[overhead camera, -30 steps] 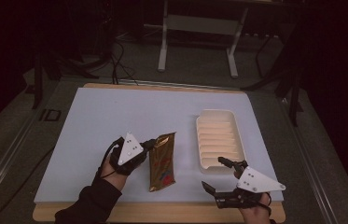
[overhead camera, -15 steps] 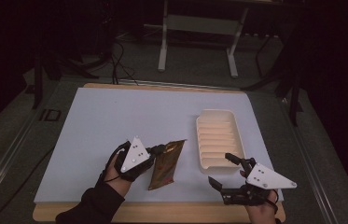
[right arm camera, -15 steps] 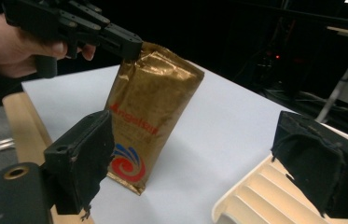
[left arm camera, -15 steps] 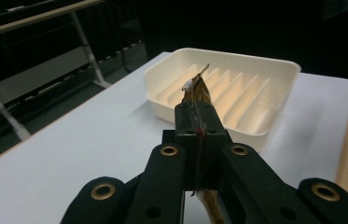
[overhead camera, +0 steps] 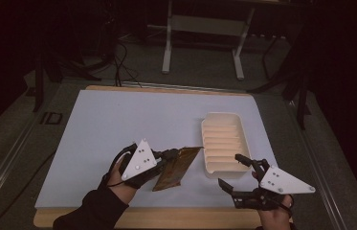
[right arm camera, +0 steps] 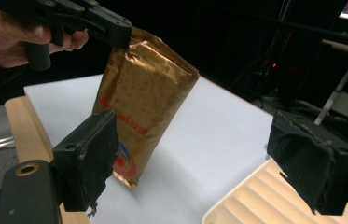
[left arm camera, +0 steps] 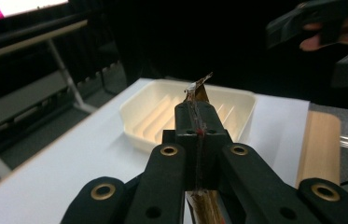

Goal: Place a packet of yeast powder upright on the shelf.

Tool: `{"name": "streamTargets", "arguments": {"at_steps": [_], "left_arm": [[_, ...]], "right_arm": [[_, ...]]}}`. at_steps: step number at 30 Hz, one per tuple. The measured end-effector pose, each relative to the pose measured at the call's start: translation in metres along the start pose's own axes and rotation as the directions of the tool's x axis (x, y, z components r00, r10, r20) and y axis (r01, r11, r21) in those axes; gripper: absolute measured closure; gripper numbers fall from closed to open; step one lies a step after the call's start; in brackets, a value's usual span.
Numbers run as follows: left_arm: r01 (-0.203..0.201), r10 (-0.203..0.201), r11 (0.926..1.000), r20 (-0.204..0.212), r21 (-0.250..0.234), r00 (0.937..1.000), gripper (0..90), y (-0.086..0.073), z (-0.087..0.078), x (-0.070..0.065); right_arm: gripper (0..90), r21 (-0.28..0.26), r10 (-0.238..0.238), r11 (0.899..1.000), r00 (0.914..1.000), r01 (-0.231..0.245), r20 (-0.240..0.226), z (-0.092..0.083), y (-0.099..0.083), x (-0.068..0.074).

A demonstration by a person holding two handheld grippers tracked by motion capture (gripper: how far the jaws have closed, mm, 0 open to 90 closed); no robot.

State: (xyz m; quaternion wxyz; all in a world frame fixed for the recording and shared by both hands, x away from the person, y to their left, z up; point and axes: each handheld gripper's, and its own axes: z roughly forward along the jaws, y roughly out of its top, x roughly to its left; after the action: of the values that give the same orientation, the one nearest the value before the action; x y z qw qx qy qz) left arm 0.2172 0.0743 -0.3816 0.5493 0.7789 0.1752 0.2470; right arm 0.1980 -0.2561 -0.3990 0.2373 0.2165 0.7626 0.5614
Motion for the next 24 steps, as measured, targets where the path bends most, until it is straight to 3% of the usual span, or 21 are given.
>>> {"name": "streamTargets", "arguments": {"at_steps": [2,6,11,16,18,21,24], "left_arm": [[-0.004,0.004,0.9996,0.017,-0.029,0.9998,90.0,0.007,-0.002,-0.003],[-0.004,0.006,0.999,0.035,-0.044,0.9994,90.0,0.015,-0.004,-0.002],[-0.001,0.003,0.9991,0.043,-0.042,0.9991,90.0,0.016,-0.006,-0.004],[-0.001,0.004,0.9986,0.048,-0.053,0.9989,90.0,0.015,-0.01,-0.002],[-0.004,0.007,0.9986,0.058,-0.053,0.9983,90.0,0.015,-0.011,-0.001],[0.003,0.001,0.9988,0.071,-0.049,0.9975,90.0,0.013,-0.011,-0.002],[0.015,-0.008,0.9975,0.095,-0.069,0.9954,90.0,0.01,-0.011,-0.003]], "right_arm": [[17.3,-0.009,-0.001,1.0,0.9996,0.001,-0.026,-0.001,0.001,0.0],[14.5,0.009,-0.049,0.999,0.9986,0.049,-0.022,0.001,0.007,-0.004],[13.0,0.0,-0.032,0.999,0.9976,0.032,-0.062,0.007,0.013,-0.012],[10.5,0.051,-0.021,0.998,0.9932,0.027,-0.114,0.019,0.017,-0.013],[9.7,0.06,-0.017,0.998,0.9862,0.027,-0.164,0.024,0.018,-0.013],[9.8,0.084,-0.015,0.996,0.9803,0.032,-0.197,0.036,0.019,-0.01],[9.8,0.091,0.006,0.996,0.9675,0.018,-0.253,0.048,0.019,-0.012]]}}
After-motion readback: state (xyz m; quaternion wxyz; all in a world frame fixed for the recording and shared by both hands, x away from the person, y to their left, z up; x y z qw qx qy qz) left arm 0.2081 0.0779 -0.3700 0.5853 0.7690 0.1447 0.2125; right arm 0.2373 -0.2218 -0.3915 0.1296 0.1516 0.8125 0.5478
